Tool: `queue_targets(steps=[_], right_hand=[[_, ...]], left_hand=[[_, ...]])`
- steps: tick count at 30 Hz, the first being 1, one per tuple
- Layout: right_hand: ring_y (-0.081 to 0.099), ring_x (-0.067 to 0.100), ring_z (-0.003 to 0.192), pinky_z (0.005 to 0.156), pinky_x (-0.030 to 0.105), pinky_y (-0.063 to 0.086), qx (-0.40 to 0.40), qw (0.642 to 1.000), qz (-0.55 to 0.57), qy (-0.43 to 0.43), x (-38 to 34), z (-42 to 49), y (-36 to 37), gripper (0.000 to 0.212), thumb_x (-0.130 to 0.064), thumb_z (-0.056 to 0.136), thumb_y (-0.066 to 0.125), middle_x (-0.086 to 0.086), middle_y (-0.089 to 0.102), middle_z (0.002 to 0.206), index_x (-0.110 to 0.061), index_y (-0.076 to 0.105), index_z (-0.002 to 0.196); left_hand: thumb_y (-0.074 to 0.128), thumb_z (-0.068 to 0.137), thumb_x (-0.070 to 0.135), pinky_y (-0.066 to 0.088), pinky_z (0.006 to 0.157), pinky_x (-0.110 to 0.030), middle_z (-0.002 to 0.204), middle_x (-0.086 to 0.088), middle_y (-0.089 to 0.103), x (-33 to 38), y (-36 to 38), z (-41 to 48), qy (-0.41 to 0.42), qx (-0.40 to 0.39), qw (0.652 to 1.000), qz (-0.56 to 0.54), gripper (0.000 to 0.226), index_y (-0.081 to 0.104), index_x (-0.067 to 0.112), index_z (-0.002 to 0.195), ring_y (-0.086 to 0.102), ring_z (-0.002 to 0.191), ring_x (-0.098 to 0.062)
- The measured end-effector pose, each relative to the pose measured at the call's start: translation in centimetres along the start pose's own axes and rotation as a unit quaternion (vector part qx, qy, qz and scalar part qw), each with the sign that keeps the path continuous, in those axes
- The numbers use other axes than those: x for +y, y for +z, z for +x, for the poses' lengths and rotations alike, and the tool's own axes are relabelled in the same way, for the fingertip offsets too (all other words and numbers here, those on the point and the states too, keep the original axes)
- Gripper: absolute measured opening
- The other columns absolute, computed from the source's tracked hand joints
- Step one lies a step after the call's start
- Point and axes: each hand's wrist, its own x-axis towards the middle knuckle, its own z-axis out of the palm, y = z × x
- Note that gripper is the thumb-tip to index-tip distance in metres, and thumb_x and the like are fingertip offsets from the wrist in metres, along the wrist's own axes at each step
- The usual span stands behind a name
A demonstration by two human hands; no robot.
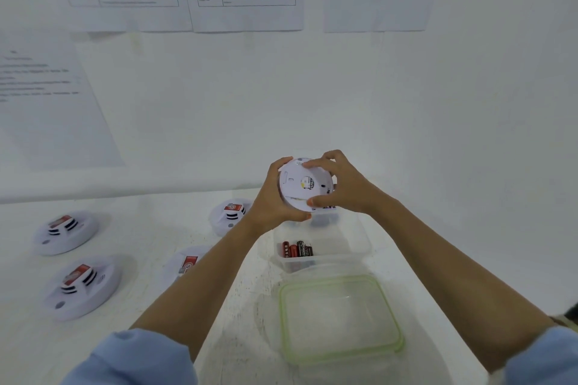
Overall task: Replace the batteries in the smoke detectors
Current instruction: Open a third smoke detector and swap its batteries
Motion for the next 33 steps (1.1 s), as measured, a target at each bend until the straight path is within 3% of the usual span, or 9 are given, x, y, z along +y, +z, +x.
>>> queue_targets(steps=[2,5,10,16,19,21,24,29,33], right_hand=[[0.041,0.014,0.106,0.075,0.014,0.044,-0.002,0.999,-0.033,0.0,-0.5,-0.1,0.0,0.069,-0.019,0.066,0.082,-0.004,0.029,0.117,-0.026,0.048,0.126],[0.043,0.016,0.104,0.079,0.024,0.045,-0.009,0.995,-0.103,-0.009,-1.2,-0.1,0.0,0.071,-0.024,0.066,0.081,-0.004,0.031,0.117,-0.024,0.046,0.128],[0.039,0.016,0.109,0.081,0.026,0.042,-0.011,0.966,-0.249,-0.065,-2.0,0.4,0.3,0.071,-0.034,0.063,0.079,0.0,0.043,0.119,-0.014,0.049,0.124],[0.042,0.016,0.09,0.074,0.021,0.034,-0.059,0.955,-0.275,-0.093,-2.8,1.2,0.3,0.072,-0.041,0.056,0.071,0.0,0.044,0.1,-0.006,0.052,0.116],[0.045,0.019,0.091,0.076,0.023,0.036,-0.071,0.945,-0.297,-0.112,-2.9,1.5,0.2,0.066,-0.031,0.061,0.08,0.008,0.049,0.104,-0.002,0.052,0.114],[0.042,0.017,0.09,0.076,0.022,0.034,-0.085,0.938,-0.31,-0.128,-2.9,1.6,0.2,0.067,-0.028,0.061,0.08,0.011,0.05,0.107,-0.001,0.052,0.115],[0.038,0.015,0.09,0.076,0.02,0.031,-0.109,0.929,-0.324,-0.143,-3.1,1.7,0.0,0.069,-0.027,0.062,0.08,0.012,0.049,0.109,0.0,0.05,0.119],[0.045,0.019,0.1,0.082,0.025,0.04,-0.126,0.924,-0.336,-0.136,-3.1,1.9,-0.4,0.075,-0.03,0.067,0.077,0.006,0.045,0.115,-0.008,0.044,0.131],[0.047,0.022,0.101,0.084,0.028,0.042,-0.133,0.922,-0.339,-0.132,-2.9,2.1,-0.2,0.074,-0.027,0.066,0.078,0.009,0.048,0.114,-0.005,0.045,0.128]], left_hand=[[0.083,0.044,0.015,0.05,0.083,-0.02,0.133,0.002,0.042,0.0,0.2,-0.2,-0.002,-0.003,1.0,0.0,0.107,0.027,0.01,0.135,0.048,0.117,-0.003],[0.084,0.044,0.013,0.048,0.083,-0.015,0.129,0.008,0.043,-0.1,0.3,-0.3,-0.001,-0.001,1.0,0.012,0.104,0.028,0.012,0.133,0.049,0.114,0.004],[0.08,0.044,0.021,0.048,0.085,-0.018,0.127,0.007,0.044,-0.1,0.3,-0.6,-0.003,0.01,1.0,0.014,0.097,0.031,0.022,0.128,0.049,0.112,0.002],[0.082,0.044,0.006,0.048,0.08,-0.013,0.125,0.002,0.043,-0.2,0.1,-0.7,-0.003,0.015,1.0,0.012,0.102,0.027,0.015,0.13,0.05,0.106,0.009],[0.082,0.042,0.016,0.048,0.08,-0.014,0.125,0.004,0.043,-0.2,-0.1,-0.7,-0.011,0.013,1.0,0.018,0.102,0.028,0.018,0.128,0.05,0.107,0.008],[0.083,0.043,0.008,0.048,0.079,-0.014,0.123,0.005,0.044,-0.2,-0.3,-0.7,-0.019,0.011,1.0,0.023,0.103,0.027,0.02,0.128,0.05,0.105,0.009],[0.084,0.042,0.012,0.049,0.077,-0.016,0.12,0.008,0.046,-0.2,-0.4,-0.8,-0.022,0.007,0.999,0.021,0.101,0.029,0.026,0.125,0.052,0.104,0.007],[0.084,0.04,0.023,0.05,0.08,-0.018,0.123,0.005,0.045,-0.2,-0.6,-0.7,-0.023,0.015,0.999,0.027,0.1,0.03,0.028,0.124,0.052,0.109,-0.001],[0.082,0.046,0.0,0.048,0.08,-0.014,0.125,0.005,0.044,-0.4,-0.6,-0.7,-0.033,-0.003,0.999,0.003,0.106,0.025,0.02,0.133,0.052,0.107,0.008]])
